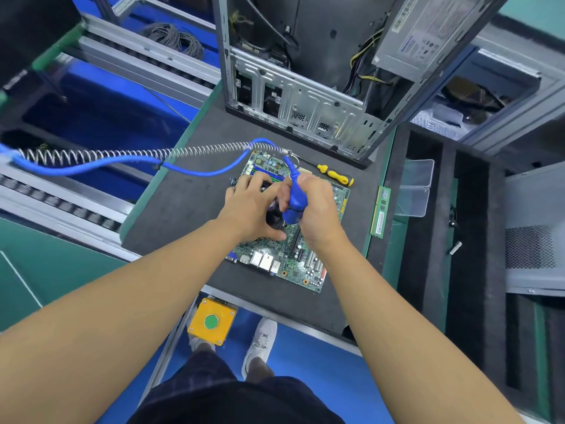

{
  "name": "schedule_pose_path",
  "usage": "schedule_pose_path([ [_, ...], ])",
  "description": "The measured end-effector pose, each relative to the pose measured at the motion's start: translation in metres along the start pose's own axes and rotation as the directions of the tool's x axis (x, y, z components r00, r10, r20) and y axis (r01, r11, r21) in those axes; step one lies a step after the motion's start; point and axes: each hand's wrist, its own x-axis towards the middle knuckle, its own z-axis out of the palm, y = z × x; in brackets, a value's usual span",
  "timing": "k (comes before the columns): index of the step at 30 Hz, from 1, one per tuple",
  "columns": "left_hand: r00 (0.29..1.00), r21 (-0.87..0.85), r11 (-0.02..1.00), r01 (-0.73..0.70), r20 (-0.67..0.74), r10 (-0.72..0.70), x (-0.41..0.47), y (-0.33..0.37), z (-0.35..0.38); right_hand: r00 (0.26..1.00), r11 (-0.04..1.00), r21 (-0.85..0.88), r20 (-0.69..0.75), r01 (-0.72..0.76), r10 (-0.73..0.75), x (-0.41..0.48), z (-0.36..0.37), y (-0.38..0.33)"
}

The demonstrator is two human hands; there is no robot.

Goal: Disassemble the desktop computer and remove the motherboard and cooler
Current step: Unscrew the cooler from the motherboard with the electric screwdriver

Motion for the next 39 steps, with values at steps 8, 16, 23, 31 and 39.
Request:
schedule_pose_path([
  [8, 1.000, 0.040, 0.999, -0.015, 0.021, 0.014, 0.002, -0.001, 0.000, 0.997, 0.998, -0.046, 0.068, 0.032, -0.029, 0.004, -0.004, -0.004],
  [16, 0.997, -0.023, 0.999, -0.026, 0.072, 0.027, 0.002, -0.001, -0.007, 0.995, 0.996, -0.088, 0.097, 0.021, -0.013, 0.006, -0.004, 0.000],
  [23, 0.996, -0.086, 0.996, -0.014, 0.084, 0.021, 0.000, 0.000, -0.012, 0.994, 0.998, -0.058, 0.110, 0.033, -0.026, 0.006, -0.005, -0.004],
  [31, 0.998, -0.095, 0.995, -0.019, 0.060, 0.024, 0.002, -0.002, -0.008, 0.988, 0.993, -0.105, 0.151, 0.059, -0.042, 0.007, -0.003, -0.003],
  [39, 1.000, -0.347, 0.938, 0.003, -0.014, -0.009, -0.011, -0.027, -0.017, 0.985, 0.991, 0.053, 0.113, 0.124, -0.129, 0.054, -0.011, -0.030],
])
